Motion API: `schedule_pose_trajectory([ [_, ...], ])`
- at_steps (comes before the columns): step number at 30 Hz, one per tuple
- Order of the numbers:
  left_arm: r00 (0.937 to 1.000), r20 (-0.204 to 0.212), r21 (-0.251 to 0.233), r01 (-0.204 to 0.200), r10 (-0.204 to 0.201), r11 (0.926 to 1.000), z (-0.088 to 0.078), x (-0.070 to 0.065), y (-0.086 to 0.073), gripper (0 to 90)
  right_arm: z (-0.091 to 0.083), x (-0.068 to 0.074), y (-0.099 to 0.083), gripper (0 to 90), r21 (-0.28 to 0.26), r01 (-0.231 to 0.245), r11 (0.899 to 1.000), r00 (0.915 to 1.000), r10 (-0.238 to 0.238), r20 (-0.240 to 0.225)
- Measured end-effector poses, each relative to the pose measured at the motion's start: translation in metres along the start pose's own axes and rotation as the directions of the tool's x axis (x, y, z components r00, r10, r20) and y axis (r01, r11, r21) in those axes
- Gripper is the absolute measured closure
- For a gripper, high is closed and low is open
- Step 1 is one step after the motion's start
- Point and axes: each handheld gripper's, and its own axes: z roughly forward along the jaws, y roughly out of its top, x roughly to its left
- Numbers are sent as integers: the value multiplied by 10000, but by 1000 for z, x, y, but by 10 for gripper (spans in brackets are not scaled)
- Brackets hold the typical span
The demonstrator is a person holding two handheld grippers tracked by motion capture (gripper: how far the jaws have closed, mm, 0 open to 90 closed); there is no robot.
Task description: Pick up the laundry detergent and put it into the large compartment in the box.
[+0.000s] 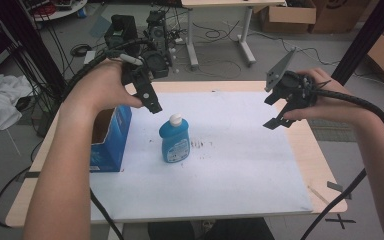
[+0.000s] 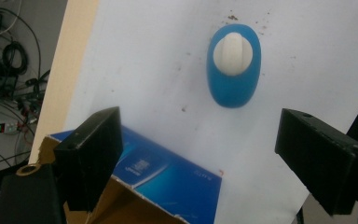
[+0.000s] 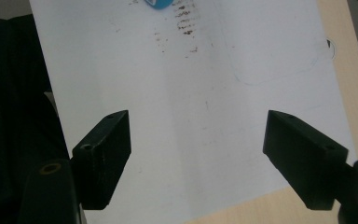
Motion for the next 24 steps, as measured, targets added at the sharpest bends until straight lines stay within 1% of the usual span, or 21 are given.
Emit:
schedule_pose_trajectory([
  [5, 9999, 87, 11, -105, 105, 9999, 7, -2, 6, 157, 2, 0, -4, 235, 59, -27, 10000, 10000, 27, -18],
  [9, 9994, 329, 40, -141, 140, 9999, 15, -5, 10, 157, 3, 0, -6, 234, 72, -121, 9999, 9999, 121, -36],
  [10, 9994, 329, 40, -141, 140, 9999, 15, -5, 10, 157, 3, 0, -6, 234, 72, -121, 9999, 9999, 121, -36],
  [12, 9989, 434, 77, -158, 154, 9998, 22, -7, 12, 157, 4, 1, -7, 233, 61, -164, 9998, 9999, 164, -47],
  [13, 9989, 434, 77, -158, 154, 9998, 22, -7, 12, 157, 4, 1, -7, 233, 61, -164, 9998, 9999, 164, -47],
  [14, 9988, 464, 125, -189, 183, 9997, 26, -9, 13, 157, 4, 1, -7, 233, 47, -139, 9999, 9999, 139, -52],
  [16, 9988, 456, 163, -203, 196, 9997, 29, -10, 14, 157, 5, 2, -7, 233, 65, -155, 9999, 9999, 155, -74],
  [19, 9986, 514, 188, -160, 150, 9997, 33, -11, 14, 157, 5, 3, -7, 233, 96, -96, 9999, 9999, 97, -57],
  [22, 9978, 666, 269, -63, 45, 9996, 41, -11, 16, 157, 7, 4, -7, 233, 83, -87, 9999, 9999, 88, -109],
  [24, 9975, 708, 305, -95, 73, 9995, 45, -12, 17, 158, 8, 4, -8, 233, 101, -49, 9999, 9999, 50, -121],
])
